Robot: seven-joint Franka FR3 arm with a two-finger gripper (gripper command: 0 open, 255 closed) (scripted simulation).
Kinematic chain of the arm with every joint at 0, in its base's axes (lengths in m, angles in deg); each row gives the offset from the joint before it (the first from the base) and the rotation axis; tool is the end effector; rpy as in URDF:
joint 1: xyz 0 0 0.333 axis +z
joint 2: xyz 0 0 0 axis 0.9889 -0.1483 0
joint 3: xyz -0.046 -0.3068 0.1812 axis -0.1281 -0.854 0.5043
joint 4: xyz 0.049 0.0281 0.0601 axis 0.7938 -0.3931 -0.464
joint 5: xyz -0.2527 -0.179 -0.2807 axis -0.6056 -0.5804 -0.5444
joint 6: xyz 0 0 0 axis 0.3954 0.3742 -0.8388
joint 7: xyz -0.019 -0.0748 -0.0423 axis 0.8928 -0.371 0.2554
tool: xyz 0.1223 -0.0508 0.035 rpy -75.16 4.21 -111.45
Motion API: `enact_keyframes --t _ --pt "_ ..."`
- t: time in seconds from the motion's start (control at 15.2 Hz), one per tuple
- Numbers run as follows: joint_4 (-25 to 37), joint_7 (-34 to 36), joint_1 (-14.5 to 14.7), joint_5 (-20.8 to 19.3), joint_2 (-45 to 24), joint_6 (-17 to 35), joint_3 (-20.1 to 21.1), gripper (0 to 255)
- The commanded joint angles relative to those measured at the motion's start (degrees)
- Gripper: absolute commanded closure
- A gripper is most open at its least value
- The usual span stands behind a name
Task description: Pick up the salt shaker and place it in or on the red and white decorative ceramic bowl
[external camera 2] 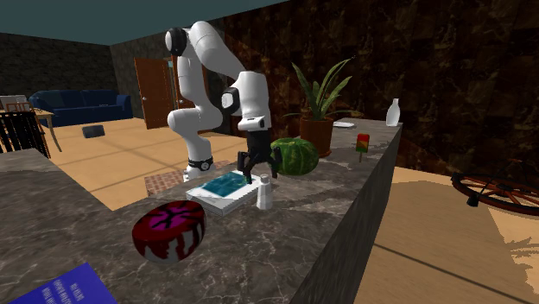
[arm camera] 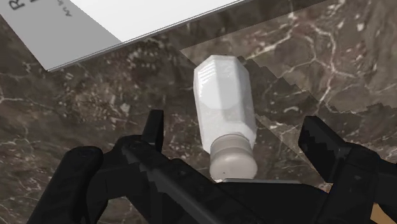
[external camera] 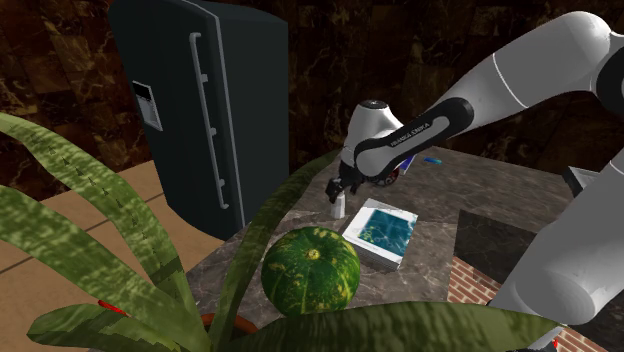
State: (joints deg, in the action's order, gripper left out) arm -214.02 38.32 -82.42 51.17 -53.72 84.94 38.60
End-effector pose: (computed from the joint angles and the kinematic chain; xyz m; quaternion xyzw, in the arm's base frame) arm 0.5032 0.0452 0.3489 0.9936 -0.0322 0.1067 0.0166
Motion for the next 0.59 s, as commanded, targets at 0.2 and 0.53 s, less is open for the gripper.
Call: enact_keyframes --t 0.2,0.53 --pt "-0.20 0.63 -0.21 -0.84 -2.55 2.75 0.00 0" --pt "-0.19 0.63 -0.21 -0.84 -2.55 2.75 0.00 0"
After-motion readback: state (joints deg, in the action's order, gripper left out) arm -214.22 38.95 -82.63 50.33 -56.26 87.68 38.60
